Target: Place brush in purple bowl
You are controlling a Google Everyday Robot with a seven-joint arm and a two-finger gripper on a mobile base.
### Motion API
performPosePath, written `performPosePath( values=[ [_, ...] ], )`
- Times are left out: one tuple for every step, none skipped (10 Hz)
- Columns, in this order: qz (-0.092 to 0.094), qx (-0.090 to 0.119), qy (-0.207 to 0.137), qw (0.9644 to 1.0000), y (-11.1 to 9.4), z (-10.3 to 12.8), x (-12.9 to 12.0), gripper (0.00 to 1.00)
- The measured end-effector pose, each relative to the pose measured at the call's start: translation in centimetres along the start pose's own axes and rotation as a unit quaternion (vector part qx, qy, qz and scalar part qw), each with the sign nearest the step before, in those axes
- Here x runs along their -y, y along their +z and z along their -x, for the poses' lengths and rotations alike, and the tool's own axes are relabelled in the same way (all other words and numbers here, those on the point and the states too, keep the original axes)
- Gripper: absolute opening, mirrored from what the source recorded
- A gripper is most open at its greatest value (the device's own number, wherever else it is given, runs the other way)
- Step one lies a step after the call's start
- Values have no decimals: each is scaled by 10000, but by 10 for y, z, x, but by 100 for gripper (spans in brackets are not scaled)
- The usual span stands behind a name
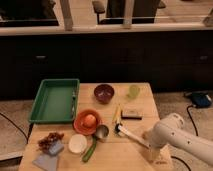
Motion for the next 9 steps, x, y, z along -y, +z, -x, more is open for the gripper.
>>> performPosePath(
  values=[
    [0,41,-20,10000,1,0,-1,80],
    [1,48,-13,10000,1,-1,-1,80],
    [3,49,-17,10000,2,-1,-1,80],
    [3,55,-27,10000,2,0,-1,80],
    [-39,59,-55,10000,-1,4,0,80],
    [-79,87,-130,9998,-7,17,5,80],
    [-101,101,-163,9998,-11,21,8,80],
    [-111,125,-210,9996,-14,27,10,80],
    [-108,143,-265,9995,-15,32,12,80]
  ],
)
